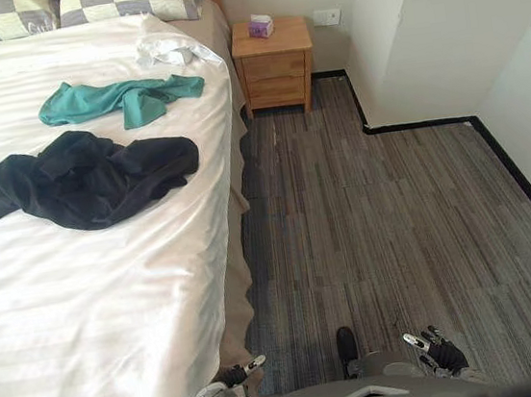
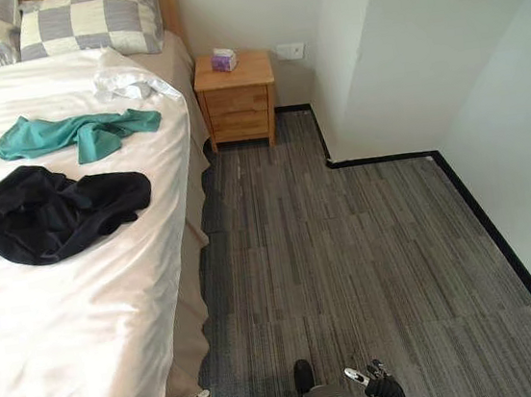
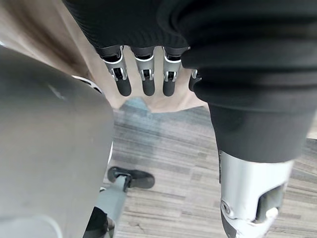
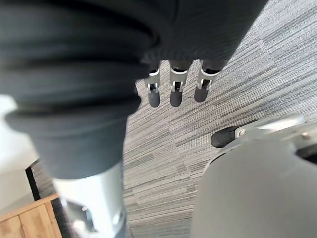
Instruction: Tidy the bed and pick cloth on bed and put in laundry
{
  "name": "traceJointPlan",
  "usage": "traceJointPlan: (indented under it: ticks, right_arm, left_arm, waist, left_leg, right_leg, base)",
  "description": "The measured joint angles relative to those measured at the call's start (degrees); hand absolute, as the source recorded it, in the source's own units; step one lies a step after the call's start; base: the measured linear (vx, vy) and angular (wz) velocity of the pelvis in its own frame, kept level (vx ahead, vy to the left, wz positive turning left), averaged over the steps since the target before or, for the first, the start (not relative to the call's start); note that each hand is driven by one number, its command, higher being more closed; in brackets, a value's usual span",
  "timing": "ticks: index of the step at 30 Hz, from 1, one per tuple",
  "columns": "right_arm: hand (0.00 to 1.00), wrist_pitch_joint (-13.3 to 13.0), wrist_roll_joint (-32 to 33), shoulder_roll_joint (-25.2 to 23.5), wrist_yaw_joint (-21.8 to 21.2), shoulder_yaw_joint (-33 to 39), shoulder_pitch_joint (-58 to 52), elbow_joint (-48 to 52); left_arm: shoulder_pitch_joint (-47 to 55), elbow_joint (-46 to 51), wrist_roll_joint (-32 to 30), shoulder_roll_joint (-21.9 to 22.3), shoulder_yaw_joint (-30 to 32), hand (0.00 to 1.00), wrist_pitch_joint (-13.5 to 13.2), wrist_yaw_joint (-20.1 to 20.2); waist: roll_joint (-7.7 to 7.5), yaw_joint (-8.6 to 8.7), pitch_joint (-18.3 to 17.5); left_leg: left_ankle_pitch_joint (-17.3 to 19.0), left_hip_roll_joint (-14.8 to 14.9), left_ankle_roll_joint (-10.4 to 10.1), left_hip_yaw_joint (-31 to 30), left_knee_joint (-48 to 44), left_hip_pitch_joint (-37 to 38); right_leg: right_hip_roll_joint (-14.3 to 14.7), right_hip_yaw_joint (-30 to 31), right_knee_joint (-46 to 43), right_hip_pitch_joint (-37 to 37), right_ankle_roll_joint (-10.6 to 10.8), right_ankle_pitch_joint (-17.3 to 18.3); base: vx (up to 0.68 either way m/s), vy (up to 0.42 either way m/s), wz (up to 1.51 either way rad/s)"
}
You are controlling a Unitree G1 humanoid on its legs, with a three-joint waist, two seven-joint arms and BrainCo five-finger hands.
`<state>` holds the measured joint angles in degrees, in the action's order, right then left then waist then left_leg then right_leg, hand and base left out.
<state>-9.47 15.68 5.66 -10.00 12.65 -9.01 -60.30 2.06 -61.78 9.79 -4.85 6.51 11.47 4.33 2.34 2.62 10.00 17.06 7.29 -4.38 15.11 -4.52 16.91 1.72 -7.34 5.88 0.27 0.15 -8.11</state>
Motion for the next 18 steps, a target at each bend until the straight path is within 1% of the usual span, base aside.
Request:
traceJointPlan:
  ticks: [1,2,3,4,5,6,7,8,9,10,11,12,13,14,15,16,18]
  right_arm:
    - [0.00,0.2,0.7,0.0,0.5,-0.1,-0.1,0.6]
    - [0.00,0.5,1.1,0.0,0.9,-0.1,-0.1,1.0]
    - [0.00,0.8,1.9,0.2,1.2,-0.1,0.2,1.5]
    - [0.00,1.1,2.2,0.2,1.2,-0.1,0.3,2.2]
    - [0.00,1.4,2.7,0.3,1.2,-0.4,0.1,3.2]
    - [0.00,1.7,3.2,0.5,1.3,-1.4,-0.1,4.0]
    - [0.00,2.0,3.2,0.6,1.3,-2.7,-0.1,4.2]
    - [0.00,2.5,3.3,1.1,1.2,-3.4,-0.8,4.2]
    - [0.00,2.5,3.4,1.4,1.2,-3.7,-1.0,4.3]
    - [0.00,2.7,3.4,2.0,1.1,-4.2,-1.0,4.8]
    - [0.00,2.9,3.4,2.3,1.2,-4.4,-0.9,5.1]
    - [0.00,2.9,3.4,2.6,1.1,-4.2,-0.1,5.1]
    - [0.00,2.9,3.6,2.8,1.0,-4.2,0.2,5.0]
    - [0.00,2.9,3.9,2.5,0.7,-4.2,0.3,4.7]
    - [0.00,2.9,4.6,2.0,0.1,-3.7,0.3,4.9]
    - [0.00,2.9,4.9,1.9,0.0,-3.6,0.3,5.1]
    - [0.00,2.9,4.8,1.5,-0.7,-3.5,0.2,5.8]
  left_arm:
    - [-0.1,0.1,-1.0,0.0,-0.9,0.00,-0.9,-0.5]
    - [-0.2,0.9,-2.5,0.0,-2.1,0.00,-1.7,-0.6]
    - [-0.6,1.2,-3.2,0.0,-2.4,0.00,-2.6,-0.6]
    - [-0.9,1.5,-3.4,0.0,-2.4,0.00,-3.1,-0.6]
    - [-1.0,2.1,-3.7,0.0,-2.6,0.00,-3.7,-0.7]
    - [-0.3,2.2,-3.6,-0.1,-2.4,0.00,-4.6,-1.0]
    - [-0.3,2.2,-3.6,-0.5,-2.2,0.00,-5.5,-1.2]
    - [-0.5,3.4,-3.7,-0.5,-1.7,0.00,-6.6,-1.6]
    - [-0.5,4.0,-3.8,-0.2,-1.3,0.00,-7.5,-1.9]
    - [-0.3,6.3,-4.3,0.2,-0.3,0.00,-9.9,-2.1]
    - [-0.3,7.7,-4.2,0.7,1.1,0.00,-11.2,-1.6]
    - [-0.3,9.1,-4.1,1.3,2.5,0.00,-12.8,-0.7]
    - [-0.3,9.4,-4.1,1.4,2.6,0.00,-13.7,-0.4]
    - [-0.1,10.0,-4.1,1.4,2.8,0.00,-14.7,0.0]
    - [0.4,10.7,-3.4,1.7,3.0,0.00,-15.1,0.3]
    - [0.9,11.1,-3.2,1.9,3.0,0.00,-15.1,0.3]
    - [1.4,11.1,-1.4,2.8,3.3,0.00,-15.3,0.3]
  waist:
    - [0.34,0.05,0.4]
    - [0.49,0.06,0.4]
    - [0.64,-0.04,1.0]
    - [0.70,-0.15,1.6]
    - [0.70,0.04,1.9]
    - [0.56,0.02,2.0]
    - [-0.68,-0.14,2.8]
    - [-0.29,0.38,3.9]
    - [0.15,0.40,4.2]
    - [0.71,-0.31,5.5]
    - [1.25,-0.42,6.3]
    - [2.09,-0.41,7.4]
    - [1.95,-0.36,7.8]
    - [1.34,-0.78,8.1]
    - [1.11,-1.52,8.1]
    - [1.10,-1.62,8.1]
    - [0.88,-1.95,8.1]
  left_leg:
    - [0.0,0.4,-0.1,0.2,0.0,-0.3]
    - [0.2,0.8,-0.7,0.5,-0.2,-1.3]
    - [0.9,1.6,-1.8,1.7,-1.1,-2.3]
    - [1.3,1.9,-2.4,2.0,-1.9,-2.7]
    - [2.6,2.9,-4.7,3.3,-4.3,-4.2]
    - [3.2,3.5,-5.8,5.1,-7.2,-4.9]
    - [3.6,4.0,-6.5,7.4,-14.8,-6.7]
    - [1.9,7.8,-5.3,7.9,-31.9,-12.9]
    - [-1.8,9.8,-3.0,7.0,-39.9,-16.3]
    - [-13.6,11.4,-0.2,1.7,-51.9,-22.7]
    - [-13.8,10.7,-1.8,-1.9,-58.3,-26.8]
    - [-10.5,8.5,-2.1,-3.9,-63.1,-31.2]
    - [-9.3,6.8,-2.1,-3.8,-63.6,-33.0]
    - [-7.7,4.4,-2.0,-2.5,-60.5,-34.6]
    - [-6.7,2.8,-1.1,0.0,-53.1,-34.8]
    - [-6.4,2.2,-0.6,1.1,-48.7,-34.9]
    - [-7.0,0.0,0.0,3.6,-30.3,-33.8]
  right_leg:
    - [0.1,-0.9,-0.3,-0.3,-0.2,0.1]
    - [0.2,-2.0,-1.6,-1.7,-0.6,0.8]
    - [0.3,-2.9,-6.8,-5.1,-1.1,3.1]
    - [0.2,-3.2,-10.4,-6.8,-1.2,4.6]
    - [-0.1,-4.7,-18.5,-11.4,-1.7,8.7]
    - [-1.1,-7.3,-24.5,-13.7,-1.8,12.3]
    - [-2.6,-8.3,-28.6,-14.4,-3.6,16.2]
    - [-2.3,-8.2,-30.0,-13.4,-4.4,18.7]
    - [-1.6,-7.9,-29.7,-12.4,-5.2,19.3]
    - [-0.7,-6.0,-28.0,-9.5,-6.0,19.7]
    - [0.1,-4.2,-26.9,-7.8,-6.5,20.0]
    - [0.6,-2.5,-26.0,-5.4,-7.8,20.5]
    - [0.6,-1.6,-25.7,-4.2,-8.2,20.9]
    - [0.7,0.3,-24.5,-1.5,-7.4,20.6]
    - [1.5,2.1,-22.2,1.0,-6.6,20.6]
    - [2.1,3.0,-21.0,2.4,-6.1,20.6]
    - [3.6,5.3,-17.1,6.2,-5.9,20.6]
  base:
    - [0.00,0.000,0.00]
    - [0.04,-0.029,-0.15]
    - [0.03,-0.024,-0.26]
    - [0.05,-0.074,-0.32]
    - [0.05,-0.094,-0.29]
    - [0.13,-0.160,-0.31]
    - [0.14,-0.216,-0.24]
    - [0.14,-0.240,-0.17]
    - [0.15,-0.275,-0.29]
    - [0.17,-0.173,-0.54]
    - [0.33,-0.197,-0.79]
    - [0.30,-0.122,-0.73]
    - [0.38,-0.167,-0.86]
    - [0.32,-0.148,-0.98]
    - [0.34,-0.151,-0.99]
    - [0.29,-0.116,-0.84]
    - [0.40,-0.101,-0.59]
